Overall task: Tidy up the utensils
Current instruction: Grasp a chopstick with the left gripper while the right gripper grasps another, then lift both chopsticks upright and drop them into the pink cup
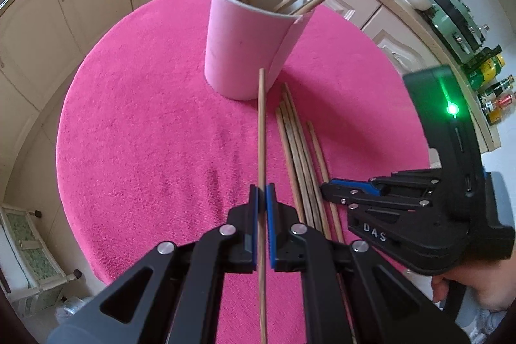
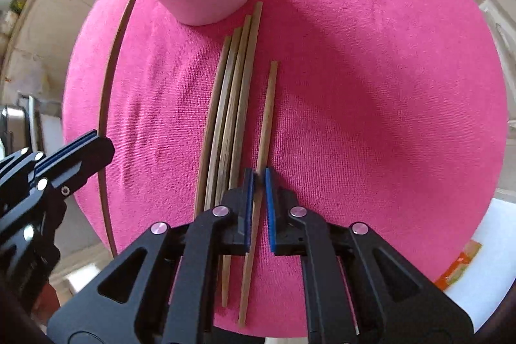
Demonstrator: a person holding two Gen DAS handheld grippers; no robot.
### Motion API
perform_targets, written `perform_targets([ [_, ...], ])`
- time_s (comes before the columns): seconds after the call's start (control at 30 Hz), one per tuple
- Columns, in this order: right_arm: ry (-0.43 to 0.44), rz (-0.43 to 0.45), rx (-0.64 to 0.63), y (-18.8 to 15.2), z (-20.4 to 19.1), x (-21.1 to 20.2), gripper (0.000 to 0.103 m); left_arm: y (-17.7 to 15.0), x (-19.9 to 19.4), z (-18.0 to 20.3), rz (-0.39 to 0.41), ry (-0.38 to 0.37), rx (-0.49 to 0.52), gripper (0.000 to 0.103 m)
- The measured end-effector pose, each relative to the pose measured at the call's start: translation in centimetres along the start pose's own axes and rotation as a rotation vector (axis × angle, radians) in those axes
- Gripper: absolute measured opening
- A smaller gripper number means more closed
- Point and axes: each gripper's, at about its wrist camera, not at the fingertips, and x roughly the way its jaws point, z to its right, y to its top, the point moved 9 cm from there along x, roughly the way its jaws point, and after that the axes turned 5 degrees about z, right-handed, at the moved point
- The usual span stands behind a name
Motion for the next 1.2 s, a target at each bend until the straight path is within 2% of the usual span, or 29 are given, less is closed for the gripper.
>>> perform_targets([
  [0.07,0.067,0.026,0.053,-0.5,0.3,-0.6,0.006,0.2,-0.3,0.2,0.012,-0.009,0.006,0.005],
  [0.23,0.145,0.112,0.065,-1.2,0.4,-3.0,0.006,0.5,-1.5,0.5,0.06,-0.042,0.015,0.005],
  [0.57,0.291,0.287,0.015,0.5,-1.0,-8.8,0.006,3.1,-6.0,2.0,0.246,-0.119,0.035,0.005],
  [0.93,0.327,0.418,-0.033,4.2,-2.8,-13.4,0.006,7.1,-9.4,1.8,0.38,-0.149,0.001,0.005],
  [1.2,0.302,0.543,-0.082,8.6,-4.1,-18.4,0.006,13.4,-12.4,0.6,0.547,-0.145,-0.012,0.005],
])
